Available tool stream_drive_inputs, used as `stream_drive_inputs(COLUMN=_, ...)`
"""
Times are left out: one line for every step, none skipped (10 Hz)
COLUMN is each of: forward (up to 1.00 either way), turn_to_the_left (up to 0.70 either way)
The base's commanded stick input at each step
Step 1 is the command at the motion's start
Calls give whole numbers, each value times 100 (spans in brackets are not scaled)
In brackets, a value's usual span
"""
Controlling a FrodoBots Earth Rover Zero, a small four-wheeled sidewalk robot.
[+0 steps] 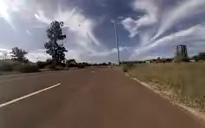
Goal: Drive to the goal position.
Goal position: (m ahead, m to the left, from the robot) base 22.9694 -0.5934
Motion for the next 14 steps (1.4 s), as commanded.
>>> stream_drive_inputs(forward=100, turn_to_the_left=-17)
stream_drive_inputs(forward=100, turn_to_the_left=-37)
stream_drive_inputs(forward=100, turn_to_the_left=-40)
stream_drive_inputs(forward=100, turn_to_the_left=-40)
stream_drive_inputs(forward=100, turn_to_the_left=-31)
stream_drive_inputs(forward=100, turn_to_the_left=-21)
stream_drive_inputs(forward=100, turn_to_the_left=-10)
stream_drive_inputs(forward=100, turn_to_the_left=0)
stream_drive_inputs(forward=100, turn_to_the_left=0)
stream_drive_inputs(forward=100, turn_to_the_left=0)
stream_drive_inputs(forward=100, turn_to_the_left=0)
stream_drive_inputs(forward=100, turn_to_the_left=0)
stream_drive_inputs(forward=100, turn_to_the_left=0)
stream_drive_inputs(forward=100, turn_to_the_left=0)
